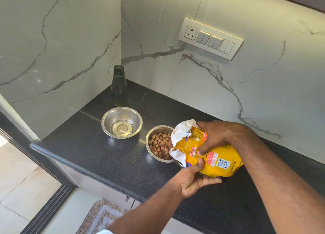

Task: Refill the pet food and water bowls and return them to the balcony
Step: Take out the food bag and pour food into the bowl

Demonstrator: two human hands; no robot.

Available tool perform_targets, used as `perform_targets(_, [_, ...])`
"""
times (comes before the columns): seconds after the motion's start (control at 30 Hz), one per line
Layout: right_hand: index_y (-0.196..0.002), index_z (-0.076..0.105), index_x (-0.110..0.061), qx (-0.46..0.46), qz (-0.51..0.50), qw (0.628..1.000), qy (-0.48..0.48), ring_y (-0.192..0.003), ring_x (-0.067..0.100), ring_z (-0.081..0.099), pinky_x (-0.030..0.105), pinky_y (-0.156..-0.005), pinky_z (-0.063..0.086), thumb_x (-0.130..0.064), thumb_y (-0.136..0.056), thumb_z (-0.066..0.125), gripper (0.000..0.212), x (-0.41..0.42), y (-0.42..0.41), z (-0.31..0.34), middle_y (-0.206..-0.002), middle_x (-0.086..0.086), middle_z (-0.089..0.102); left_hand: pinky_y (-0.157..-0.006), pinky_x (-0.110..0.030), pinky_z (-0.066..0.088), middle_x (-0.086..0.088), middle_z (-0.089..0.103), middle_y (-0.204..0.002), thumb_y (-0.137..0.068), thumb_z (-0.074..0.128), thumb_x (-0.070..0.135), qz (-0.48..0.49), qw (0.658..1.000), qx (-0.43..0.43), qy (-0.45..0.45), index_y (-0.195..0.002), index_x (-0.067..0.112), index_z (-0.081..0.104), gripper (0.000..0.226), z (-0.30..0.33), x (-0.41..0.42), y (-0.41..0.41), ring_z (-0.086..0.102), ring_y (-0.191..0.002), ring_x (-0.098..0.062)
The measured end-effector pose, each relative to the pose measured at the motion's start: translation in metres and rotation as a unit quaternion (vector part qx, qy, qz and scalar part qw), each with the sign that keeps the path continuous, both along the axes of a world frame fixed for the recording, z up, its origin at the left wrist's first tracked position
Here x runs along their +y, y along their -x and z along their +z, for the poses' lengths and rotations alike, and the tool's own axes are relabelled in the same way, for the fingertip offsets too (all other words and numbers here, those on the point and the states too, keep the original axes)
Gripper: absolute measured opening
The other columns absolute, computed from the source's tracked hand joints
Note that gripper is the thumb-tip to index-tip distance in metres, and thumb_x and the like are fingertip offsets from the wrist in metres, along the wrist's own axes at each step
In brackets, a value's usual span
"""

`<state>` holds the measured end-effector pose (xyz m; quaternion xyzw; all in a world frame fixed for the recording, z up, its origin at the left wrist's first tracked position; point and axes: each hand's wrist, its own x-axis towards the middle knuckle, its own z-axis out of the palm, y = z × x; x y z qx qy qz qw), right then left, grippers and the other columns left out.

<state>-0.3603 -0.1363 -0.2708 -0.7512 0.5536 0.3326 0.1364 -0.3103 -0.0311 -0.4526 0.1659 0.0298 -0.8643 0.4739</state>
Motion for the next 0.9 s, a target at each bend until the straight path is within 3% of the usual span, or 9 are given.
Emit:
perform_targets(0.13, [-0.157,0.028,-0.032,0.003,-0.002,1.000,-0.006,-0.118,0.025,0.066,0.046,-0.100,0.057,-0.056,-0.073,0.089,0.106,0.001,0.000,0.000,-0.144,0.000,0.058,-0.091,-0.073,0.053,-0.026,0.061,-0.143,-0.066,0.095,0.015,-0.005,1.000,0.014,-0.018,-0.147,0.007,0.049,0.093,0.000,0.001,0.002,0.061,-0.126,-0.053])
perform_targets(0.27, [-0.155,0.030,-0.033,0.005,0.001,1.000,0.001,-0.114,0.024,0.067,0.044,-0.097,0.058,-0.057,-0.072,0.088,0.104,0.001,0.002,0.001,-0.139,-0.001,0.061,-0.090,-0.072,0.053,-0.026,0.064,-0.139,-0.095,0.067,0.017,-0.005,0.999,0.031,-0.008,-0.144,0.007,0.051,0.052,-0.006,-0.001,0.006,0.063,-0.124,-0.053])
perform_targets(0.9, [-0.154,0.030,-0.032,-0.018,0.006,1.000,0.002,-0.113,0.024,0.067,0.041,-0.094,0.058,-0.053,-0.074,0.089,0.102,-0.007,-0.007,0.004,-0.140,-0.001,0.061,-0.086,-0.070,0.057,-0.024,0.065,-0.138,-0.103,0.056,0.017,0.010,0.999,0.028,0.013,-0.141,0.008,0.054,0.039,-0.006,-0.012,-0.003,0.067,-0.119,-0.050])
